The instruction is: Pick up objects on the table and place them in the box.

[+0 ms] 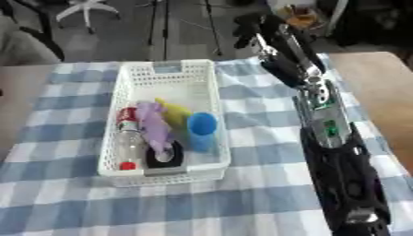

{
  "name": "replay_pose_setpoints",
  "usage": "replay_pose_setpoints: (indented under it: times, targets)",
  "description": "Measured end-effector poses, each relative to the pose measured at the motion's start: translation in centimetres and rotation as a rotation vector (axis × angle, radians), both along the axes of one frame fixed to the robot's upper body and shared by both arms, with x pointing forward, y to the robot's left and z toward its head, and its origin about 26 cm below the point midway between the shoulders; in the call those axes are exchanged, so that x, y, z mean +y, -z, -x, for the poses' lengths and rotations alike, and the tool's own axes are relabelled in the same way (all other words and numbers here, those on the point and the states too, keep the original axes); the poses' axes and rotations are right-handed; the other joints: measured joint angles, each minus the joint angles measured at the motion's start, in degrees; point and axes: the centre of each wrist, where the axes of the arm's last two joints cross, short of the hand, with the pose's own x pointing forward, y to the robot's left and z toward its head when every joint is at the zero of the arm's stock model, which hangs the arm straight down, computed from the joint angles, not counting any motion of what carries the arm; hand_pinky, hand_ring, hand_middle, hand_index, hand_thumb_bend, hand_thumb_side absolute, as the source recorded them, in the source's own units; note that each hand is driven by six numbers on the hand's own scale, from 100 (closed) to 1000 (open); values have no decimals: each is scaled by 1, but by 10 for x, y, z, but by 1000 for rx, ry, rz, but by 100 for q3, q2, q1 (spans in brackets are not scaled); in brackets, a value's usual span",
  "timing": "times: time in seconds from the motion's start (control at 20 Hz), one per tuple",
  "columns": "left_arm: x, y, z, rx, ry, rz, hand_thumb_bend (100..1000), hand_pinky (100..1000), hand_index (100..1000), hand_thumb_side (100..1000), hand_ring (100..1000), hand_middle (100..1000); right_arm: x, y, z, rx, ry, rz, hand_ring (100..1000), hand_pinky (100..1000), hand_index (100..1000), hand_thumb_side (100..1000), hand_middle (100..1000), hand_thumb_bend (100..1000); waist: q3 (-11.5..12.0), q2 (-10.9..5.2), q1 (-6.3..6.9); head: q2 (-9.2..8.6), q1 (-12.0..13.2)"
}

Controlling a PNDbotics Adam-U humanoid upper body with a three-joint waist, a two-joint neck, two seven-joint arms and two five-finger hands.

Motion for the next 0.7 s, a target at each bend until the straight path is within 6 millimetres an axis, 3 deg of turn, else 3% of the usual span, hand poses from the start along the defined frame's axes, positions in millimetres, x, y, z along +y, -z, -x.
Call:
replay_pose_setpoints:
  times: [0.7]
  targets:
    - [15, 6, 12, 52, 125, 36, 553, 226, 788, 925, 642, 662, -4, -1, 0, -2, 8, 4, 563, 626, 773, 686, 597, 100, 29, 0, 0, -20, -14]
